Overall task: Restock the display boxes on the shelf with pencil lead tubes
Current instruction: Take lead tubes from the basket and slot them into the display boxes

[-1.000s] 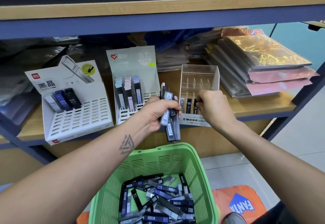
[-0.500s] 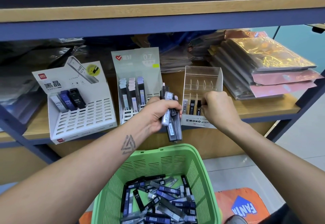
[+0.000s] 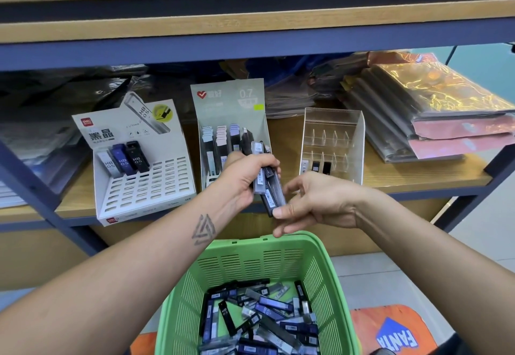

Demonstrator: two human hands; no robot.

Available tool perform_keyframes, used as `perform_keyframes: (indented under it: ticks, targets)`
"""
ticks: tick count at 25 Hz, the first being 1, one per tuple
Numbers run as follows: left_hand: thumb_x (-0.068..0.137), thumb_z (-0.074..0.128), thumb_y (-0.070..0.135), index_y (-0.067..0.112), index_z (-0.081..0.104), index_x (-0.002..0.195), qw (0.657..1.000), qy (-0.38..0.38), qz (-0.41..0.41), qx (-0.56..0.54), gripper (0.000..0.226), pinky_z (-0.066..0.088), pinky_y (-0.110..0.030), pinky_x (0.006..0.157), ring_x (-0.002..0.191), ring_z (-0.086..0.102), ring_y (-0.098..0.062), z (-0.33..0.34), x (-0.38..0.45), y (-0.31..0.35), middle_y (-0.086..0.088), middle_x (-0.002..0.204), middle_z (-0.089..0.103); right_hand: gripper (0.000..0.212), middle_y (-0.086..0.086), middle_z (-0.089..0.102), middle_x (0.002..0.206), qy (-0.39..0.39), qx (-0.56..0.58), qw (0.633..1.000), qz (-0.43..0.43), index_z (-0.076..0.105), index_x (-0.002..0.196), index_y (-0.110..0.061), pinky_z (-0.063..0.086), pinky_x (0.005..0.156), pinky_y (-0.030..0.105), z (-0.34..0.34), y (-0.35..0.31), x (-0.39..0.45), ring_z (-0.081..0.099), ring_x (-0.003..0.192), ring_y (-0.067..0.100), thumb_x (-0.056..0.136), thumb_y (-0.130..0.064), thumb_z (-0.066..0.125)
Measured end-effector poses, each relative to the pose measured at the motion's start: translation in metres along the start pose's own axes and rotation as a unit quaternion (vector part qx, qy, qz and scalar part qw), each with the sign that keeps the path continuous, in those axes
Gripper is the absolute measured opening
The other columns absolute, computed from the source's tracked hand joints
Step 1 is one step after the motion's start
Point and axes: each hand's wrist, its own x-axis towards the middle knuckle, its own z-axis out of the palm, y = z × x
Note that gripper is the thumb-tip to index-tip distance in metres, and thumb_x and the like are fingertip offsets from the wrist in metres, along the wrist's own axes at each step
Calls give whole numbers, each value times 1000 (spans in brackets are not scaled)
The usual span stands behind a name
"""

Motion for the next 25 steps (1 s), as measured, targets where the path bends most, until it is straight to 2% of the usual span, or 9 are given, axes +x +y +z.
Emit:
perform_keyframes:
  ticks: [3, 7, 10, 13, 15, 17, 19, 22, 25]
  targets:
    - [76, 70, -14, -6, 58, 90, 1000, 2, -1, -5, 19, 58, -40, 65, 55, 64, -24, -3, -1, -2, -19, 64, 63, 27, 21, 74, 85, 13, 50, 998, -20, 59, 108, 12, 64, 74, 31, 5, 4, 8, 76, 84, 34, 83, 17, 68]
    - [77, 73, -11, -8, 60, 105, 1000, -9, -15, -15, 31, 60, -41, 62, 61, 68, -28, -4, -10, -10, -20, 73, 66, 26, 27, 73, 90, 57, 52, 994, -72, 61, 106, 17, 63, 76, 31, 3, 3, 12, 76, 82, 32, 81, 20, 67]
    - [78, 72, -13, -2, 58, 97, 1000, -7, 6, 5, 27, 60, -42, 62, 63, 68, -28, -3, -15, -13, -21, 78, 65, 27, 31, 72, 99, 66, 47, 994, -79, 60, 108, 19, 63, 75, 30, 5, 5, 15, 76, 84, 32, 82, 18, 68]
    - [77, 72, -14, -6, 59, 102, 999, -24, 17, 36, 29, 61, -45, 61, 64, 68, -28, -5, -14, -10, -19, 77, 64, 19, 26, 74, 94, 56, -93, 993, -49, 66, 104, 11, 63, 70, 29, -4, -8, 7, 76, 84, 31, 85, 14, 68]
    - [76, 74, -11, -9, 60, 110, 997, -42, 15, 62, 37, 60, -42, 63, 67, 69, -27, -9, -13, -9, -17, 77, 67, 17, 20, 76, 90, 126, -171, 976, -54, 68, 100, 4, 61, 62, 28, -14, -21, 1, 75, 75, 27, 87, 13, 65]
    - [76, 75, -9, -7, 61, 110, 994, -51, 17, 91, 38, 60, -39, 66, 70, 70, -24, -12, -13, -11, -14, 79, 69, 17, 16, 77, 86, 221, -144, 959, -101, 67, 103, 0, 55, 55, 27, -20, -29, 3, 71, 65, 22, 90, 9, 61]
    - [77, 74, -10, 2, 62, 99, 992, -61, 17, 106, 27, 59, -40, 68, 69, 69, -22, -13, -15, -11, -11, 77, 69, 11, 12, 76, 85, 268, -77, 947, -159, 67, 105, -3, 50, 53, 27, -17, -32, 10, 66, 60, 18, 94, -4, 64]
    - [79, 72, -11, 7, 64, 92, 990, -77, 19, 119, 23, 59, -41, 70, 72, 68, -23, -14, -16, -12, -10, 78, 70, 8, 7, 72, 73, 277, -62, 939, -193, 68, 100, -7, 46, 48, 21, -11, -30, 24, 61, 54, 13, 93, -9, 71]
    - [83, 68, -10, -2, 68, 109, 994, -80, 15, 79, 27, 59, -42, 79, 83, 70, -28, -20, -16, -11, -17, 95, 74, 9, 5, 67, 62, 259, -8, 947, -192, 68, 97, -3, 46, 46, 18, -9, -34, 28, 60, 50, 10, 91, 3, 68]
